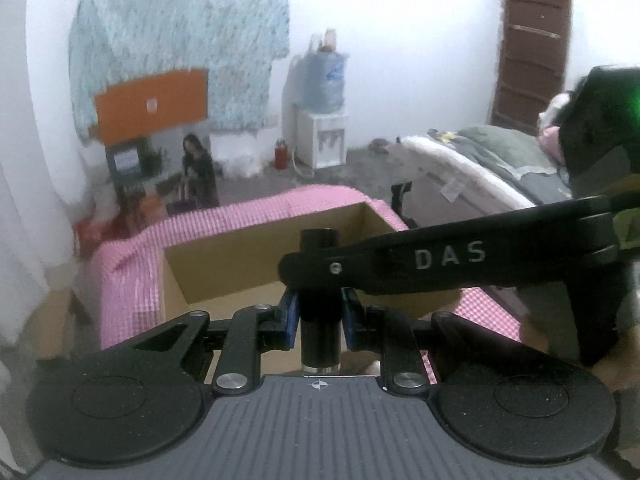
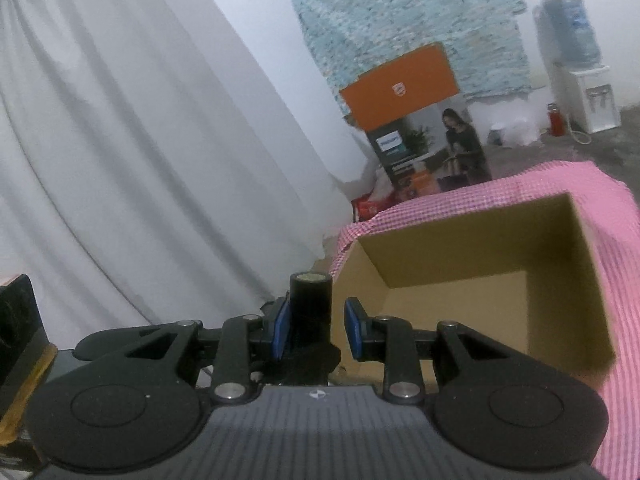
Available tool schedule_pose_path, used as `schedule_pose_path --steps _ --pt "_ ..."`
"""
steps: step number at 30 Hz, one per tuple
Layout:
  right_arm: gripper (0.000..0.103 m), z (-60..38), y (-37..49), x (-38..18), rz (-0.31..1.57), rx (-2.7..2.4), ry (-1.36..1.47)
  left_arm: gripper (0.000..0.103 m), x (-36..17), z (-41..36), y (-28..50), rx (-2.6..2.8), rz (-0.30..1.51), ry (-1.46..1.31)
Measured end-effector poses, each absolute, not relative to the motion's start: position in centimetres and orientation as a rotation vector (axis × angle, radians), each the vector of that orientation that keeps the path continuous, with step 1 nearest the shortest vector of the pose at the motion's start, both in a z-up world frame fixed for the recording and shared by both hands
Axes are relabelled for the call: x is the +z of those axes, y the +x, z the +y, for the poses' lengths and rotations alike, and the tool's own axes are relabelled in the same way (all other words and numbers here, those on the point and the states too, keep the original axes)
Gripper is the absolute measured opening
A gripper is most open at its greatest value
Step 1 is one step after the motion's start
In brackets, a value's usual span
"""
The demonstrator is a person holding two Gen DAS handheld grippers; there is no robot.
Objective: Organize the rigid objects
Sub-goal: 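Carry the black cylinder into the box and open the right gripper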
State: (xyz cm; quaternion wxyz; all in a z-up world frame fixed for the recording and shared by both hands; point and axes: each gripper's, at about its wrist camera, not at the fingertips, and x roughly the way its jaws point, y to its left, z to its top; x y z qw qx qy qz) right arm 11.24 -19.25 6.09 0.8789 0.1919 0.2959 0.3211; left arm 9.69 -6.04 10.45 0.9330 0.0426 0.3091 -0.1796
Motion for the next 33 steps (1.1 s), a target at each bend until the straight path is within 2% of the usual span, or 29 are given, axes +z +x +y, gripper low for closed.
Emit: schedule_pose_path --steps 11,18,25,27,33 --pt "0.032 -16.3 22.5 3.1 0.89 0.686 0.453 0.021 6.8 -4.3 19.8 -0.3 0.843 0.052" --pt "0.032 -14.2 29.4 -2.0 1.089 0.676 0.497 0.021 3.0 -3.3 24.8 -0.247 1.016 0.052" --pt "0.032 -12.0 33.6 -6.4 1.243 0.678 0.506 0.022 0.9 -2.3 27.7 -0.192 1.11 0.036" --pt "0.032 -11.5 34.4 -7.5 1.27 0.677 0.498 0.023 0.8 -2.1 27.9 -0.179 1.119 0.03" --pt "0.035 -10.3 34.8 -8.9 1.297 0.655 0.469 0.034 1.2 -1.5 27.8 -0.162 1.093 0.013"
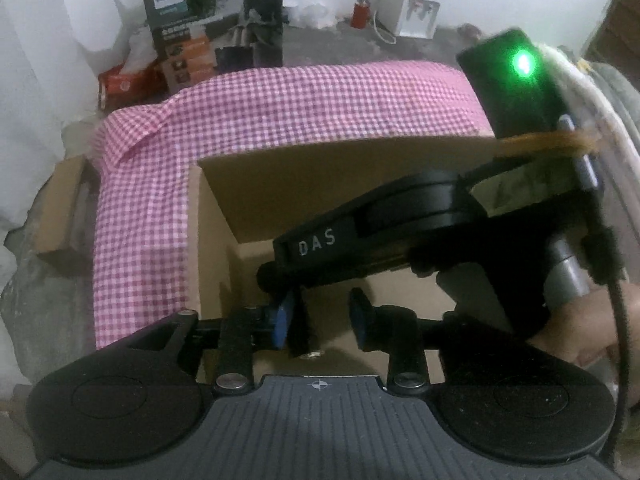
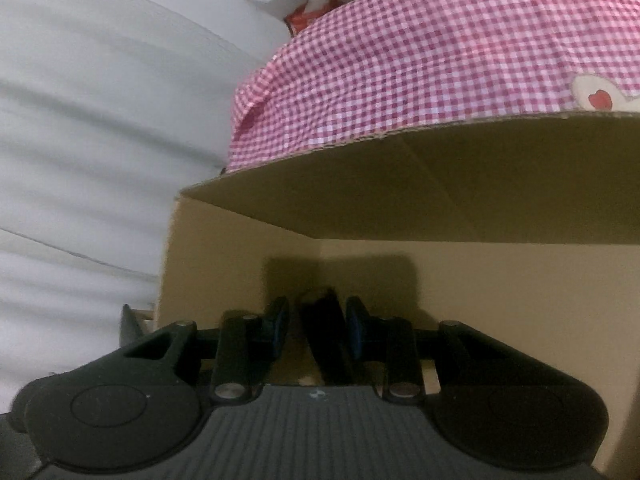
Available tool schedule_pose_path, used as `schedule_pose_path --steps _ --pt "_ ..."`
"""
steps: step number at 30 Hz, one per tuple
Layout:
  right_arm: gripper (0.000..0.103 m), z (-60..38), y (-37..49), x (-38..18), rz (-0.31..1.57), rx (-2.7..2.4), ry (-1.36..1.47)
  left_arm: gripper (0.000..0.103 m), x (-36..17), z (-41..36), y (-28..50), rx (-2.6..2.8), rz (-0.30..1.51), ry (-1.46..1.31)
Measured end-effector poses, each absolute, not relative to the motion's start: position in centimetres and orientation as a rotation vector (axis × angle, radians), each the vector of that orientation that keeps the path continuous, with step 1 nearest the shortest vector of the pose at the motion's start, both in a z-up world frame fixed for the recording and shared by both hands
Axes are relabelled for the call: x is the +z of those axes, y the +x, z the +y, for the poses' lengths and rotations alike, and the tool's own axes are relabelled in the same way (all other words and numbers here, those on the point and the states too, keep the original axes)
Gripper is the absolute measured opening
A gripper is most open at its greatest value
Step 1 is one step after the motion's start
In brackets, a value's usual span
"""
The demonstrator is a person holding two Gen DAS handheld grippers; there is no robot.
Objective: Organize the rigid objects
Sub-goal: 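Carry the black cylinder into the box and open the right gripper, then lift the right gripper out of the box and back to the objects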
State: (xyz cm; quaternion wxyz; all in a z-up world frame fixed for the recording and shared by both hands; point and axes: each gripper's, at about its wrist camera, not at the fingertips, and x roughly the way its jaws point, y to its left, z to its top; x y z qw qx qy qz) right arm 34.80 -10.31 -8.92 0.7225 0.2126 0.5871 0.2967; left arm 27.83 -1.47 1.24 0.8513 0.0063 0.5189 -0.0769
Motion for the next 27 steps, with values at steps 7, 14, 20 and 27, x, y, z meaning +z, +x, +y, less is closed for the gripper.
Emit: schedule_pose_path --steps 7,14,20,27 --pt "0.036 -11.9 33.3 -6.8 1.23 0.639 0.472 0.05 3.1 -1.1 26.5 -0.178 1.028 -0.008" --pt "0.036 -15.3 29.0 -1.4 1.063 0.637 0.452 0.071 6.3 -0.6 22.6 -0.206 0.895 -0.025" --pt "0.052 -19.2 22.1 3.6 0.848 0.663 0.485 0.089 9.4 0.0 18.3 -0.249 0.762 -0.037" --pt "0.073 -23.1 13.2 8.4 0.61 0.704 0.515 0.099 12.3 0.3 12.5 -0.318 0.626 -0.067"
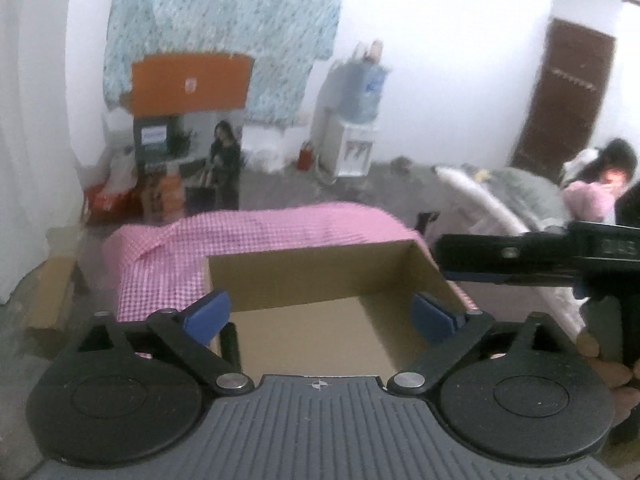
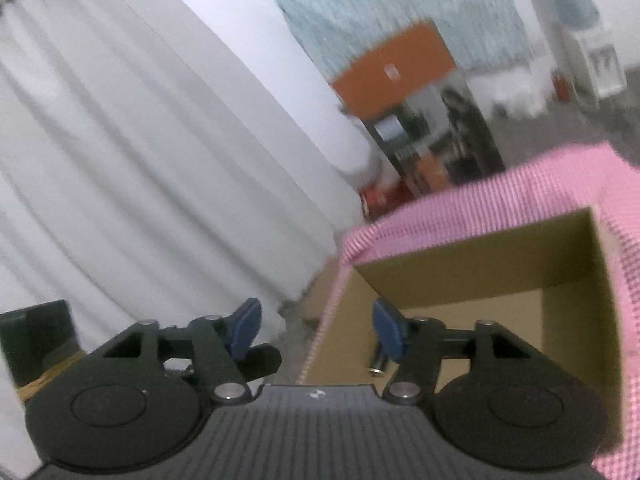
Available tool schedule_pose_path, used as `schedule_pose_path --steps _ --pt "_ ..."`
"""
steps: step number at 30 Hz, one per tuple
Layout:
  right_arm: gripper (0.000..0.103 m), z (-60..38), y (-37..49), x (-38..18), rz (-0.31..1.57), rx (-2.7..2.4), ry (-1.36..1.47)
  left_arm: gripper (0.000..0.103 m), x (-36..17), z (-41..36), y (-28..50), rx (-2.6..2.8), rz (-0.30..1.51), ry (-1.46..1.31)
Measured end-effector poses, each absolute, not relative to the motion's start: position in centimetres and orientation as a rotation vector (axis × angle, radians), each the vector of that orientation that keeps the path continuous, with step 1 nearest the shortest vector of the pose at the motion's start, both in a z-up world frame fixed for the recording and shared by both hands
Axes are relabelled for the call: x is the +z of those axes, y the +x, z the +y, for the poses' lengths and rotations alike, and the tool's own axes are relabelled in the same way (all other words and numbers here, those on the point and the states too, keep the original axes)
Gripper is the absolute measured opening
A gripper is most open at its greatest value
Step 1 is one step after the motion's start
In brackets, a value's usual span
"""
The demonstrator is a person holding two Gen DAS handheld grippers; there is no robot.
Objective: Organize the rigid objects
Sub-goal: 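Lift the right gripper out of the box and back to the objects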
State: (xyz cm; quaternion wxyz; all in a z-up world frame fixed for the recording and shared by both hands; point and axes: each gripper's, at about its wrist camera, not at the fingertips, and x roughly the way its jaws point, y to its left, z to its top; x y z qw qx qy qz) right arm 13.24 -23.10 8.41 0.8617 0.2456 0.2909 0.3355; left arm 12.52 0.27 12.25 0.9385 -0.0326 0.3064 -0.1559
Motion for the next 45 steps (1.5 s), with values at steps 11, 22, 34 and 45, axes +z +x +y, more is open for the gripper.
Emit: schedule_pose_path --steps 11,22,34,45 --pt "0.103 -25.8 3.2 9.1 0.422 0.622 0.389 0.102 13.4 1.3 6.6 -0.343 0.576 -0.081" --pt "0.103 -23.9 -1.5 8.0 0.417 0.479 0.093 0.102 14.0 4.7 1.4 -0.221 0.554 -0.057" --pt "0.103 -26.6 -5.1 7.5 0.363 0.363 -0.05 0.102 10.5 4.4 -1.1 -0.207 0.559 -0.096" --pt "0.103 -30.9 -6.3 3.1 0.401 0.452 0.076 0.102 5.4 1.2 -0.9 -0.234 0.645 -0.045"
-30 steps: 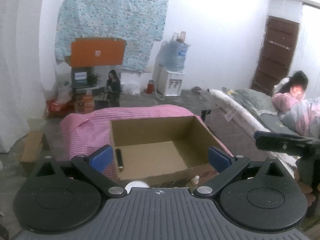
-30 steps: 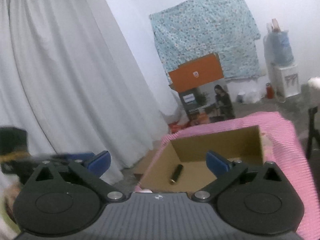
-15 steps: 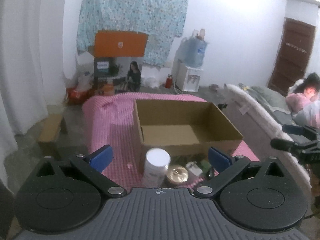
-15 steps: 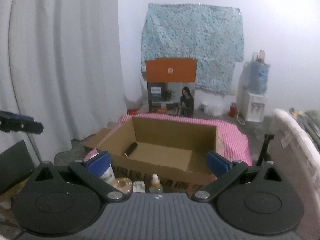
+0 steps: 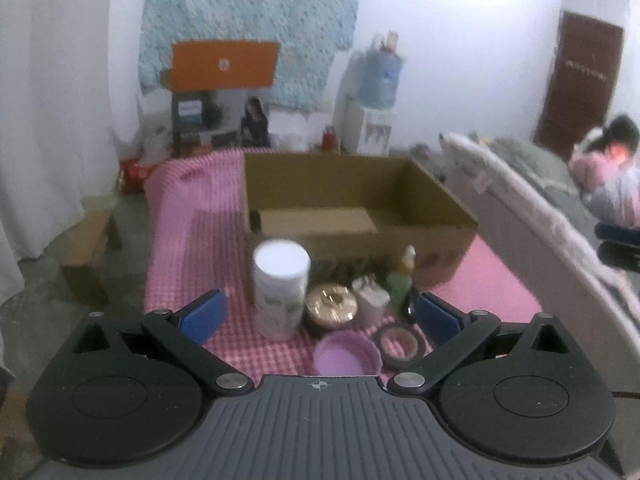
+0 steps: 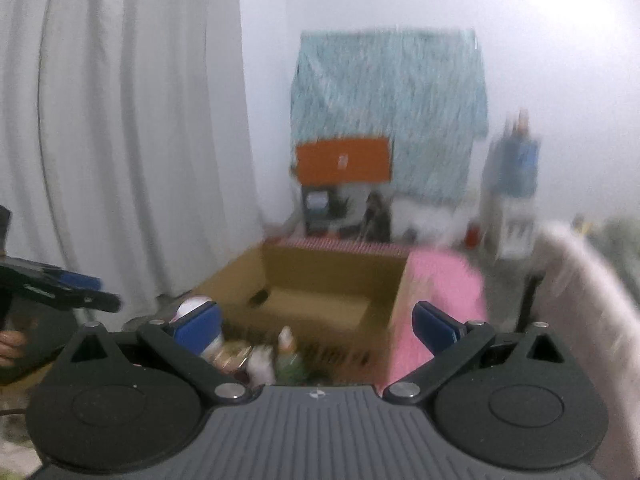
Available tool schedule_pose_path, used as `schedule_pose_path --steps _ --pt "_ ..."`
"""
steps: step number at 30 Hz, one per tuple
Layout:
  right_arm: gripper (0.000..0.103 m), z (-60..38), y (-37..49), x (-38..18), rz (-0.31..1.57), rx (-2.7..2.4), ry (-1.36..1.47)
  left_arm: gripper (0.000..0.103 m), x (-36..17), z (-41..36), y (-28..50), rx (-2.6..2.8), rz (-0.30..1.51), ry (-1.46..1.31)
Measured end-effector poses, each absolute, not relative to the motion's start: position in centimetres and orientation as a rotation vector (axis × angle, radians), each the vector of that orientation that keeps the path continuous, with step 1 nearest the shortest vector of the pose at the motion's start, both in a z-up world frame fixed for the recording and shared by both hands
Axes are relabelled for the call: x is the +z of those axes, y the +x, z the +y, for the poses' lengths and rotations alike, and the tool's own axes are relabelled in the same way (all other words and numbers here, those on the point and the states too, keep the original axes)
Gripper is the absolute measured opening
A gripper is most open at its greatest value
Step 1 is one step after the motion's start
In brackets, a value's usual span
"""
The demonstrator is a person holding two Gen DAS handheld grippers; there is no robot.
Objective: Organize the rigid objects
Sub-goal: 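Lift the right gripper out of the box and back to the objects, then grasp the green glue stick with the right gripper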
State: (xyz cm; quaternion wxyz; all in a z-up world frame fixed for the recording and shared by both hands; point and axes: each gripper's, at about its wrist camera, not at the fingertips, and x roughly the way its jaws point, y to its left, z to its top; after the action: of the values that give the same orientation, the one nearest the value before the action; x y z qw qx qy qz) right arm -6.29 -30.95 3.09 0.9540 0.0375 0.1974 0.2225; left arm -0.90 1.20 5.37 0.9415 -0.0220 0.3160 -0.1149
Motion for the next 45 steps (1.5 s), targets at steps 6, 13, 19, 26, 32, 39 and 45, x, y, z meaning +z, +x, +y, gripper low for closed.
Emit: schedule_pose_path --steps 6,13,19,26,32,39,45 --pt "0.103 -31.0 -5.0 -2.3 0.532 0.42 0.225 0.097 2.0 -2.2 0.0 -0.307 0.709 0.04" --pt "0.1 -30.9 -4.0 -5.0 0.591 0.459 0.344 0.085 -0.4 -6.2 1.1 -0.387 0.723 0.147" --pt "0.083 -30.0 -2.0 -6.4 0.656 0.479 0.377 0.073 -1.5 -8.4 2.5 -0.441 0.743 0.202" --pt "0.056 -29.9 0.7 -7.6 0.744 0.451 0.403 0.059 -2.0 -10.6 4.1 -0.541 0.733 0.269" --pt "0.038 -29.7 2.4 -8.1 0.796 0.458 0.39 0.046 -3.2 -13.3 4.2 -0.649 0.753 0.365" --pt "0.033 -28.8 4.6 -9.0 0.867 0.483 0.325 0.036 -4.6 -14.6 5.8 -0.671 0.844 0.342" --pt "0.028 -27.7 6.3 -10.2 0.937 0.509 0.273 0.034 -4.9 -14.7 7.1 -0.673 0.907 0.292"
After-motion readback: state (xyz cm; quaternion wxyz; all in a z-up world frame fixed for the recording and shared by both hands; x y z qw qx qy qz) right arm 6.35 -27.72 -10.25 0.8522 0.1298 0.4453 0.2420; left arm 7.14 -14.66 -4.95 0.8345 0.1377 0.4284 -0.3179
